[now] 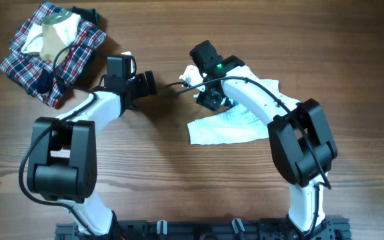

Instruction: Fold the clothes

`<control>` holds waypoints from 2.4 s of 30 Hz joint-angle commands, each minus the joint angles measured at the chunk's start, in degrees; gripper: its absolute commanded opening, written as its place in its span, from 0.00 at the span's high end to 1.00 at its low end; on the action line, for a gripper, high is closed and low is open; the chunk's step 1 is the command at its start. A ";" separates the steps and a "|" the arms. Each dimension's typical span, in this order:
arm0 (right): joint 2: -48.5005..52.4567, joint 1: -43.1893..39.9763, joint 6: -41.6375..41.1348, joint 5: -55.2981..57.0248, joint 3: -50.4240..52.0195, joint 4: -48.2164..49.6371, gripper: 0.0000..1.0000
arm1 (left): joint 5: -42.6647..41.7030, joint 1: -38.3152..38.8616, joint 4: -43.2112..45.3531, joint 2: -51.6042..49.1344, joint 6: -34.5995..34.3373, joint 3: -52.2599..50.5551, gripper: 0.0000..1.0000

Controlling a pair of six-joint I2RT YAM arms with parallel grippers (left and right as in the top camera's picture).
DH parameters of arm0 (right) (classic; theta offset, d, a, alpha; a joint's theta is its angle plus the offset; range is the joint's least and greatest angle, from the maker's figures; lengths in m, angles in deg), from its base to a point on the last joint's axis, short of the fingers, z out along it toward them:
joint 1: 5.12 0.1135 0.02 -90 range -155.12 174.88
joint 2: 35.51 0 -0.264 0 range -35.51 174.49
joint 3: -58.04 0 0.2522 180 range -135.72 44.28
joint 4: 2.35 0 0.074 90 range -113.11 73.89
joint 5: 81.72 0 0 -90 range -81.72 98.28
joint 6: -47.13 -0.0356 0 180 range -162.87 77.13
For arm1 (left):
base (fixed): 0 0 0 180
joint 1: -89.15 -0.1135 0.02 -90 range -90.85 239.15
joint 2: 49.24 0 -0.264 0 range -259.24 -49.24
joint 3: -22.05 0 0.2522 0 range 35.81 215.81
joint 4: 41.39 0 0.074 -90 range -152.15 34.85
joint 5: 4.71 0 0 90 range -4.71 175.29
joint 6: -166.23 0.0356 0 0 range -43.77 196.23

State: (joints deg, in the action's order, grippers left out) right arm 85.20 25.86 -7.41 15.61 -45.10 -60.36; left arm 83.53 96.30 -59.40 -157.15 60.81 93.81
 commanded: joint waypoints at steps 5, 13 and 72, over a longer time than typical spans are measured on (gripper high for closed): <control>0.83 0.35 -1.14 0.02 -0.13 -0.02 0.66 | -0.35 -0.15 0.00 0.22 -0.72 0.52 0.00; 0.81 0.35 -3.67 3.54 -0.26 0.74 0.96 | -0.35 -0.15 0.00 0.22 -0.74 0.52 0.00; 1.88 -10.23 -41.31 -10.38 -7.50 -3.30 0.96 | -18.60 -0.15 -11.17 7.76 1.73 0.52 0.61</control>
State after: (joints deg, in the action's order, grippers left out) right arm 85.20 15.11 -47.38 7.48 -54.15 -64.56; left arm 66.90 96.30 -70.59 -150.44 62.17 93.83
